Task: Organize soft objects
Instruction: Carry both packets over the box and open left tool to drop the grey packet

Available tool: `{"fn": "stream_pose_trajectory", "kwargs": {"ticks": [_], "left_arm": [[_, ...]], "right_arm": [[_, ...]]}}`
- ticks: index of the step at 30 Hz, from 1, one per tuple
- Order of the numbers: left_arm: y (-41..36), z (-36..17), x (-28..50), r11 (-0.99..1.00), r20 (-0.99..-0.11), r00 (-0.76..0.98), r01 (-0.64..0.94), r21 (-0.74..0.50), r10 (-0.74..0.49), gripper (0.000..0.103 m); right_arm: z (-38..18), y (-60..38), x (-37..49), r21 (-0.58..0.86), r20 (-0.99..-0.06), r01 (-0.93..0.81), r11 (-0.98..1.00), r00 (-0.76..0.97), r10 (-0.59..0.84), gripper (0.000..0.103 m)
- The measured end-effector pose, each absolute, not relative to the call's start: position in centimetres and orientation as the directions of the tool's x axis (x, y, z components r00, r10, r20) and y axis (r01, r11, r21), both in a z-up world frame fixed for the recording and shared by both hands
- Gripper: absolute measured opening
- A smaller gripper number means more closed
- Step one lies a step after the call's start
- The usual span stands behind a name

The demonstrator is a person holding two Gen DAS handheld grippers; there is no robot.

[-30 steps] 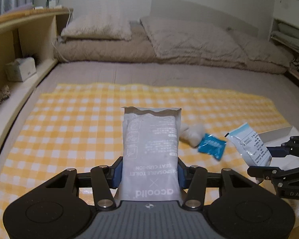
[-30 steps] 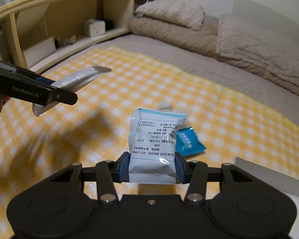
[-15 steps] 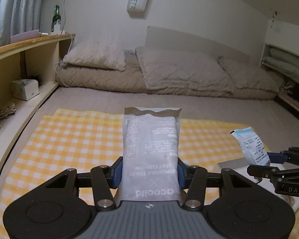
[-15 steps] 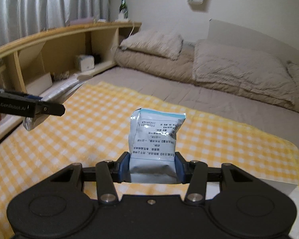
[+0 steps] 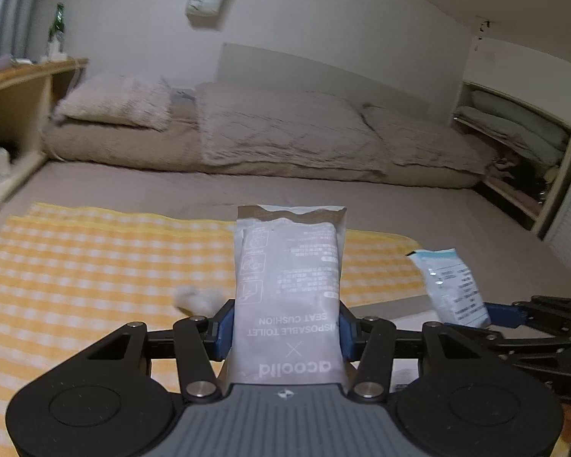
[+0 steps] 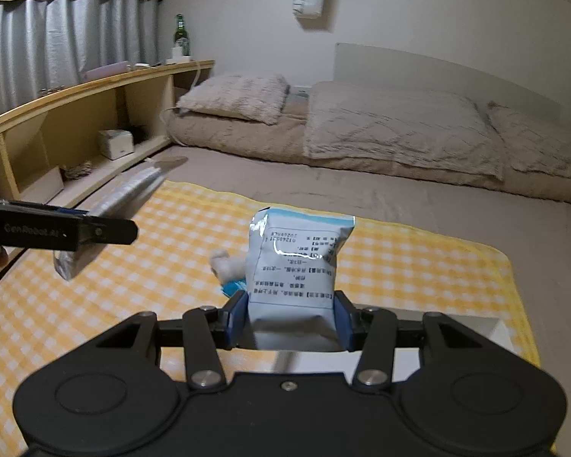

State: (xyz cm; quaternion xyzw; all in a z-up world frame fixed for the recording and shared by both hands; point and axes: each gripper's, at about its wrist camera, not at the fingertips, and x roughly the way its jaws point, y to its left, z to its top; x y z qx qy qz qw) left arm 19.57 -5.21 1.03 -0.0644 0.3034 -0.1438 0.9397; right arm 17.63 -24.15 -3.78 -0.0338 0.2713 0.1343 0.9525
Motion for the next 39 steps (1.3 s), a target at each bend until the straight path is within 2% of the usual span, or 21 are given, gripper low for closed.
{"fn": "stream_pose_trajectory", "kwargs": {"ticks": [11, 22, 26, 31, 34, 36, 39], "left_arm": [[-12.3, -3.0, 22.6, 0.914, -0.591, 0.705, 0.223, -0.34, -0.392, 0.052], [-16.8, -9.0, 26.1, 0.9, -0.707, 0.575, 0.135, -0.415, -0.412, 0.052], [-17.3, -10.6, 27.2, 0.901, -0.734, 0.542, 0.115, -0.418, -0.41, 0.052], [-18.6, -10.6, 28.3, 0.919, -0.708, 0.591, 0.186, -0.348, -0.387, 0.053], [-18.8, -11.0, 28.6, 0.921, -0.702, 0.601, 0.191, -0.339, -0.383, 0.06], [-18.9, -11.3, 28.7, 0.923, -0.713, 0.589, 0.193, -0.334, -0.381, 0.07], [-18.7, -11.5, 28.7, 0.928, -0.725, 0.58, 0.205, -0.311, -0.371, 0.076]], "right_arm": [[-5.7, -29.6, 19.1, 0.016, -0.582, -0.135, 0.991, 0.804, 0.119, 0.048], [-8.1, -34.1, 21.0, 0.002, -0.651, -0.041, 0.999, 0.758, 0.033, 0.049], [-8.8, -35.0, 21.6, -0.004, -0.676, -0.033, 0.999, 0.737, 0.021, 0.049], [-9.9, -35.1, 22.4, -0.01, -0.718, -0.054, 0.999, 0.695, 0.03, 0.049], [-10.5, -35.1, 22.7, -0.023, -0.728, -0.067, 0.997, 0.685, 0.03, 0.049], [-11.0, -35.2, 23.2, -0.028, -0.737, -0.072, 0.997, 0.676, 0.028, 0.049], [-11.6, -35.4, 24.0, -0.038, -0.748, -0.073, 0.997, 0.664, 0.02, 0.049]]}}
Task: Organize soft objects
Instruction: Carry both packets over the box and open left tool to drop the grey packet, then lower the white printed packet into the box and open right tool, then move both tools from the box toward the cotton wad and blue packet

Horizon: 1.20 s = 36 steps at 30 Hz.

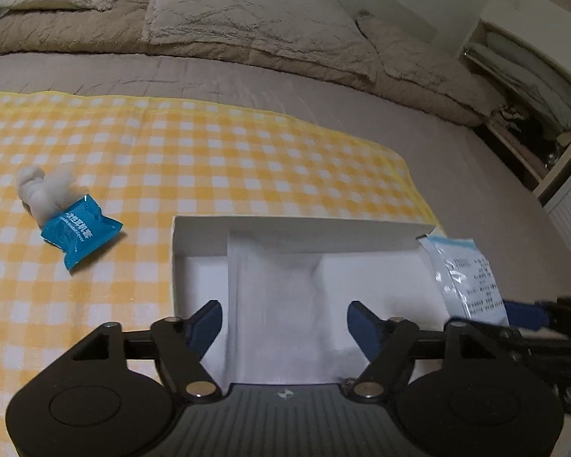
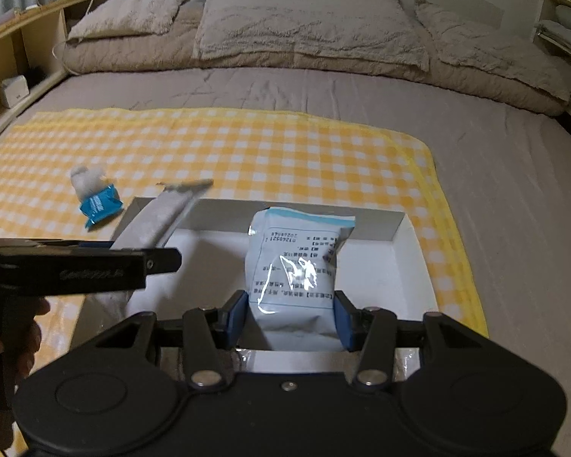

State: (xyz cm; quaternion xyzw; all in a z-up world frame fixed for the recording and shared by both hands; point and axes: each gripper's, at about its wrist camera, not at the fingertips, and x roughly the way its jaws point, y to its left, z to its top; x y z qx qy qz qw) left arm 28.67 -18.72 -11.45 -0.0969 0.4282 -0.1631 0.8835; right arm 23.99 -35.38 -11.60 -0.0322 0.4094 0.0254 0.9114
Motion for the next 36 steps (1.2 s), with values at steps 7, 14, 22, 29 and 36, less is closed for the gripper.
{"fn": "stream_pose_trajectory", "kwargs": {"ticks": [7, 14, 22, 29, 36], "left_arm": [[-17.7, -11.2, 28.4, 0.938, -0.744, 0.573, 0.234, -0.254, -0.344, 0.085], [-18.8, -12.2, 27.9, 0.933, -0.814, 0.494, 0.326, -0.152, -0.305, 0.094], [-20.4, -14.8, 28.3, 0.922, -0.856, 0.428, 0.364, -0.131, -0.291, 0.101], [-20.0, -15.6, 28.7, 0.931, -0.857, 0.465, 0.363, -0.044, -0.221, 0.103], [-19.1, -16.2, 29.0, 0.939, -0.852, 0.514, 0.333, 0.085, -0.105, 0.102]], "right_arm": [[-12.9, -35.4, 25.9, -0.049, -0.766, -0.085, 0.995, 0.643, 0.017, 0.049], [-15.0, -35.5, 26.8, -0.068, -0.809, -0.075, 0.995, 0.588, -0.011, 0.073], [-14.4, -35.8, 25.8, -0.041, -0.812, -0.064, 0.997, 0.584, 0.004, 0.073], [-14.0, -36.1, 25.1, -0.032, -0.81, -0.073, 0.997, 0.586, 0.017, 0.073], [-14.2, -36.4, 25.0, -0.031, -0.814, -0.054, 0.998, 0.581, 0.007, 0.072]]}}
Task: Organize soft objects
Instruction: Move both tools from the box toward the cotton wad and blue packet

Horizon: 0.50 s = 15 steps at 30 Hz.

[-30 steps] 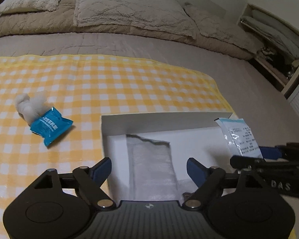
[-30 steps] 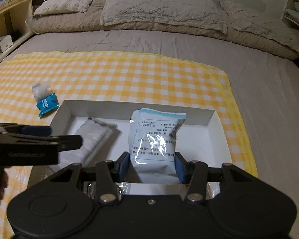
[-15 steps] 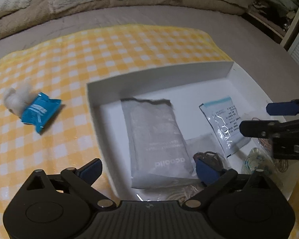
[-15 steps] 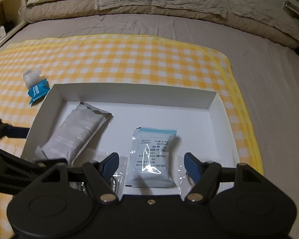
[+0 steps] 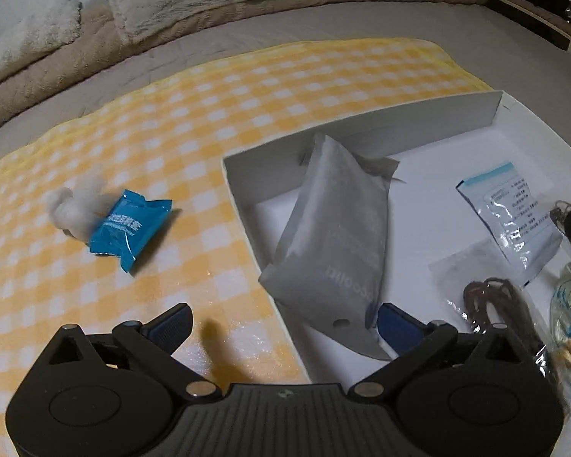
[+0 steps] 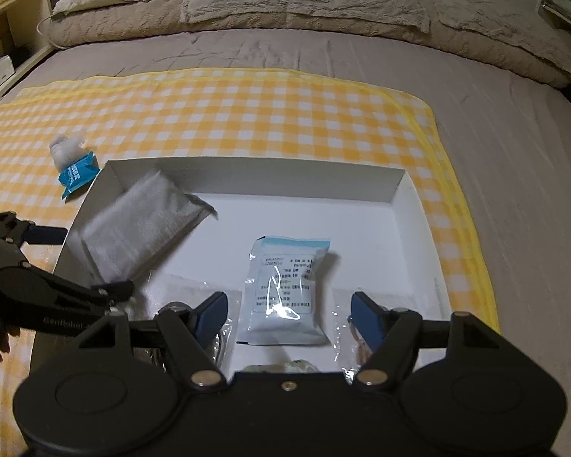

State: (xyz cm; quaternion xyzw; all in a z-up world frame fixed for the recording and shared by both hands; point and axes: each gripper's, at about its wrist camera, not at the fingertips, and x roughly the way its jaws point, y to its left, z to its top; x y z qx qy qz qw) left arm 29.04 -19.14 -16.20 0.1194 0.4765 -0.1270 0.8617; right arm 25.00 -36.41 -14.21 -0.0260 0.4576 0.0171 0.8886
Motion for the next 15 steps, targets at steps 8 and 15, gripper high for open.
{"fn": "stream_pose_trajectory", "kwargs": {"ticks": [8, 15], "left_arm": [[-19.9, -16.1, 27.5, 0.908, -0.889, 0.412, 0.419, -0.011, -0.2, 0.102], [-19.1, -14.4, 27.1, 0.912, -0.872, 0.425, 0.407, -0.054, -0.242, 0.102]], "right_arm": [[-14.0, -36.3, 24.7, -0.027, -0.812, -0.06, 0.998, 0.584, 0.014, 0.072], [-13.6, -36.7, 24.3, -0.02, -0.811, -0.049, 0.999, 0.586, 0.013, 0.072]]}}
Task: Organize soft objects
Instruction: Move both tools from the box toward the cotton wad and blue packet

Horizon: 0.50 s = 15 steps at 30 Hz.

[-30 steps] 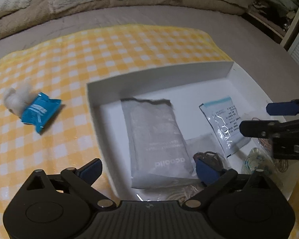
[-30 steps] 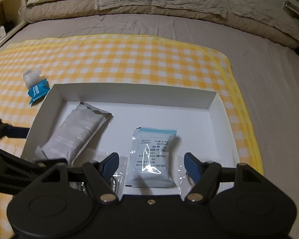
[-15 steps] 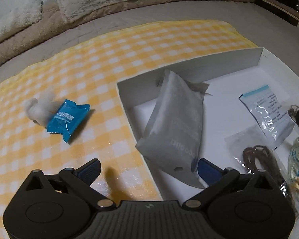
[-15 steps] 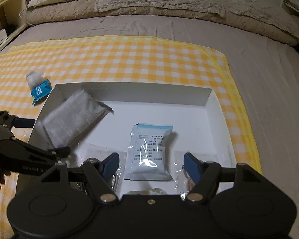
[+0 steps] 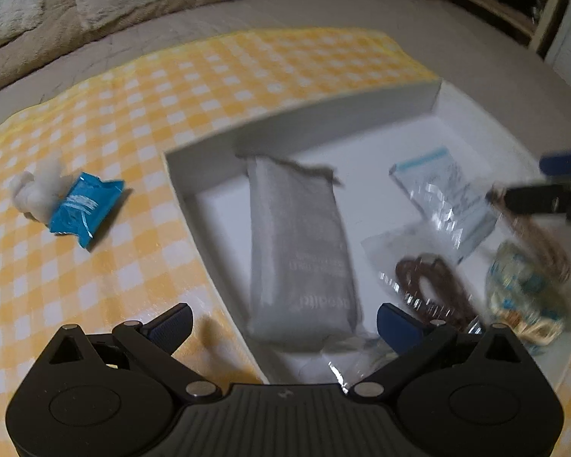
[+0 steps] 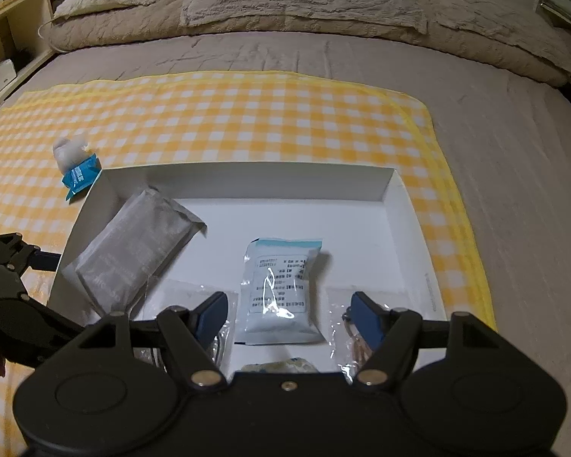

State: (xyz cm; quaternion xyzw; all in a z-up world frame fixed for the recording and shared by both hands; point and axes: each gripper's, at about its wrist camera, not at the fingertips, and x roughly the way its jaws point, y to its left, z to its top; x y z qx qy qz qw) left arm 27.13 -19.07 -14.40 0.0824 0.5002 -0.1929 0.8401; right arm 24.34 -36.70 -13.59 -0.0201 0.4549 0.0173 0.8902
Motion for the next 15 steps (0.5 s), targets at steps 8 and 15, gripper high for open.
{"fn": "stream_pose_trajectory", "kwargs": {"ticks": [8, 15], "left_arm": [[-18.3, -11.0, 26.7, 0.92, -0.828, 0.469, 0.369, -0.132, -0.307, 0.102], [-17.4, -8.9, 25.7, 0.924, -0.799, 0.502, 0.343, -0.167, -0.331, 0.102]], "right_arm": [[-12.8, -37.5, 23.3, -0.001, -0.796, -0.033, 0.999, 0.605, 0.02, 0.072], [-11.5, -37.9, 21.8, 0.031, -0.76, -0.026, 0.999, 0.648, 0.041, 0.072]]}}
